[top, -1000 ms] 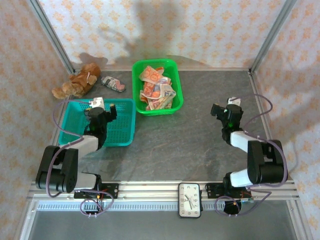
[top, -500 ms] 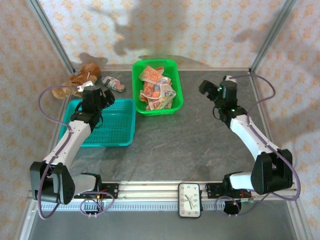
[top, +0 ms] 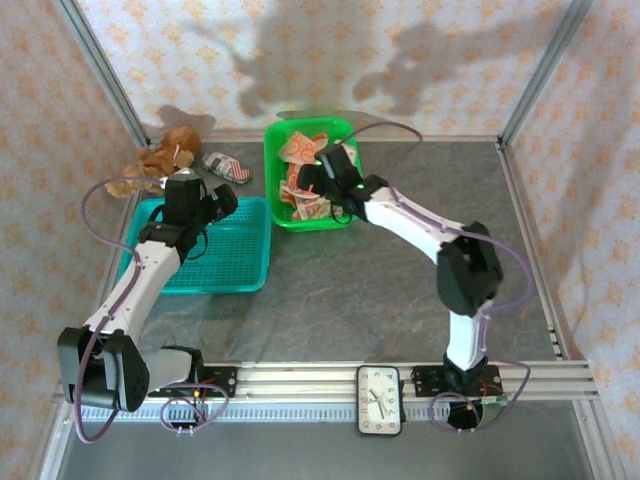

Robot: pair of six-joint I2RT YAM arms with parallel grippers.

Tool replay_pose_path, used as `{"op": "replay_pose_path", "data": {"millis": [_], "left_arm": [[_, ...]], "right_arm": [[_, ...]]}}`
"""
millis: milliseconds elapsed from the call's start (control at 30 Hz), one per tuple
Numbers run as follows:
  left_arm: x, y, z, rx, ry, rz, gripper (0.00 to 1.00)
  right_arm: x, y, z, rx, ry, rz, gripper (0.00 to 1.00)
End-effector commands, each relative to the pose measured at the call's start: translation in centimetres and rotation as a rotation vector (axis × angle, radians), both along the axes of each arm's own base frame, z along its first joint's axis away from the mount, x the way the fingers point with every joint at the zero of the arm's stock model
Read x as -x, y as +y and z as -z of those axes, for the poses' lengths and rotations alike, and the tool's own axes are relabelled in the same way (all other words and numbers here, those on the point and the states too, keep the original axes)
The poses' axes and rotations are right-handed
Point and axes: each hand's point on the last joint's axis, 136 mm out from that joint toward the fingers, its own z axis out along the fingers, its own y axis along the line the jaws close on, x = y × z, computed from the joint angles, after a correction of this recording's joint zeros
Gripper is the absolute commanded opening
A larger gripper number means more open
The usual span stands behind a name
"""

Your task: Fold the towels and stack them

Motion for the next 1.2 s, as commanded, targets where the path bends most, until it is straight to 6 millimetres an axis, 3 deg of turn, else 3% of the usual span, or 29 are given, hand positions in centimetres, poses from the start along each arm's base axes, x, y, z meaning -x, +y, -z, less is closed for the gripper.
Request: {"op": "replay_pose_path", "data": {"millis": [0,100,233,333,433,500,667,800,1167], "left_arm": [[0.3,-0.3,-0.6,0.031,0.004,0.013,1.00],[0.4,-0.4,-0.8,0.032,-0.001,0.023,1.00],[0.4,-0.5,-0.6,0.033,0.007,0.027,1.00],[0.5,-0.6,-0.6,0.035,0.010,0.031,1.00],[0.6,-0.5,-0.7,0.033,0.011,0.029,1.00],[0.7,-0.5,-0.6,0.030,0.015,0.027,1.00],[0.7,-0.5,-0.7,0.034,0.018,0.025,1.00],[0.7,-0.3,-0.6,0.035,0.022,0.013,1.00],[0.4,-0.8,-0.5,0.054,0.046,0.022,1.00]], "right_arm": [[0.0,0.7,3.3,0.045,0.118,0.050,0.79],[-0.8,2.0,5.3,0.042,0.166,0.049,0.74],[-1.7,2.2,8.2,0.077,0.219,0.069,0.74],[-2.3,0.9,10.6,0.098,0.265,0.101,0.73],[-2.9,-1.6,13.2,0.102,0.333,0.148,0.68],[-2.8,-3.8,14.5,0.134,0.368,0.178,0.66],[-2.1,-9.7,15.2,0.220,0.391,0.245,0.65],[-1.6,-16.0,14.3,0.314,0.380,0.321,0.65],[1.3,-33.6,12.7,0.340,0.470,0.556,0.67]]}}
